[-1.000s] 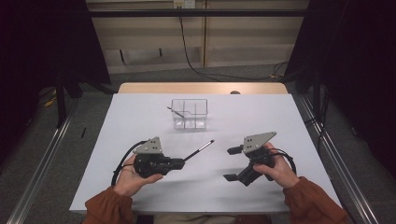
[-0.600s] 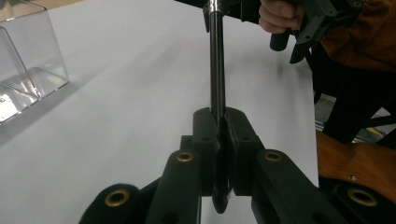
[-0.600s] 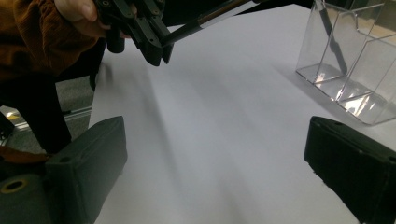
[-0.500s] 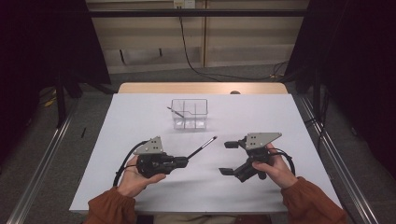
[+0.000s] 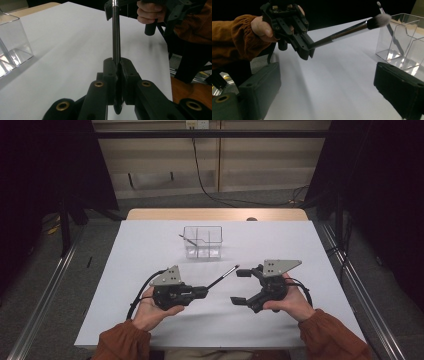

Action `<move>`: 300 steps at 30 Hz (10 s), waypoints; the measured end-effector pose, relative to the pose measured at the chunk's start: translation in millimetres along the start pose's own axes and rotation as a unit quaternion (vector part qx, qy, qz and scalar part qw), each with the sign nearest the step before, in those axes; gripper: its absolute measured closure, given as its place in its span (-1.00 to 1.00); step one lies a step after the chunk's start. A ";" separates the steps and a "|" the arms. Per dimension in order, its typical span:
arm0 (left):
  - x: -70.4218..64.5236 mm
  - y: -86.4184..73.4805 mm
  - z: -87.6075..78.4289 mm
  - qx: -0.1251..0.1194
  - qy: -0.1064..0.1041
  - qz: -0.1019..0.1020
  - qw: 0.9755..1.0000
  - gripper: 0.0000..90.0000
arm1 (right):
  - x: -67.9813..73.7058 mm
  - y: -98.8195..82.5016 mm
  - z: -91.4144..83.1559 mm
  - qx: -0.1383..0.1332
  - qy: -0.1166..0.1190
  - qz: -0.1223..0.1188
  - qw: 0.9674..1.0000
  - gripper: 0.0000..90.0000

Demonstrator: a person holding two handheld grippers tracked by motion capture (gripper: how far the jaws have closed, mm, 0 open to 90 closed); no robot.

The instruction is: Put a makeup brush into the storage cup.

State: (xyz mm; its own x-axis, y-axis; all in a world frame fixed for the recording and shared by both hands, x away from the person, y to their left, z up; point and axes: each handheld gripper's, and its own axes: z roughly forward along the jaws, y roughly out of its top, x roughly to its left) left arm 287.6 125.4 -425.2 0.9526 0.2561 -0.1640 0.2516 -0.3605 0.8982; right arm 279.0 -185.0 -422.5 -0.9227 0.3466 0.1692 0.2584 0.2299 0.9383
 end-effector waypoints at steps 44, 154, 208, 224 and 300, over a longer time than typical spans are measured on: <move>-7.0 -8.8 18.8 0.032 -0.019 0.018 0.999 0.87 | -12.2 0.0 2.0 -0.033 0.057 0.077 0.995 0.75; 0.0 9.9 11.9 -0.023 0.092 -0.007 0.996 -0.91 | -30.7 92.3 12.5 0.296 0.047 0.057 0.952 0.87; -4.7 18.7 56.0 -0.016 0.021 -0.018 1.000 0.86 | -29.9 84.8 29.9 0.265 0.059 0.051 0.961 0.86; -1.0 20.1 51.4 -0.018 0.026 -0.021 0.999 0.87 | -26.3 80.6 28.5 0.239 0.057 0.034 0.969 0.61; 22.7 16.7 -6.5 -0.042 0.105 -0.043 0.993 0.87 | -7.4 -11.7 -57.0 0.068 -0.150 0.057 0.985 -0.95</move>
State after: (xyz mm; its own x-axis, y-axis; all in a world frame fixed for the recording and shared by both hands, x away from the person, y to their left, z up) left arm 312.3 131.0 -411.3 0.8693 0.4673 -0.1612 0.3074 -0.2555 0.9166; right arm 266.5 -242.1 -417.5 -0.7649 0.6252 0.1550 0.4100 0.2870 0.8657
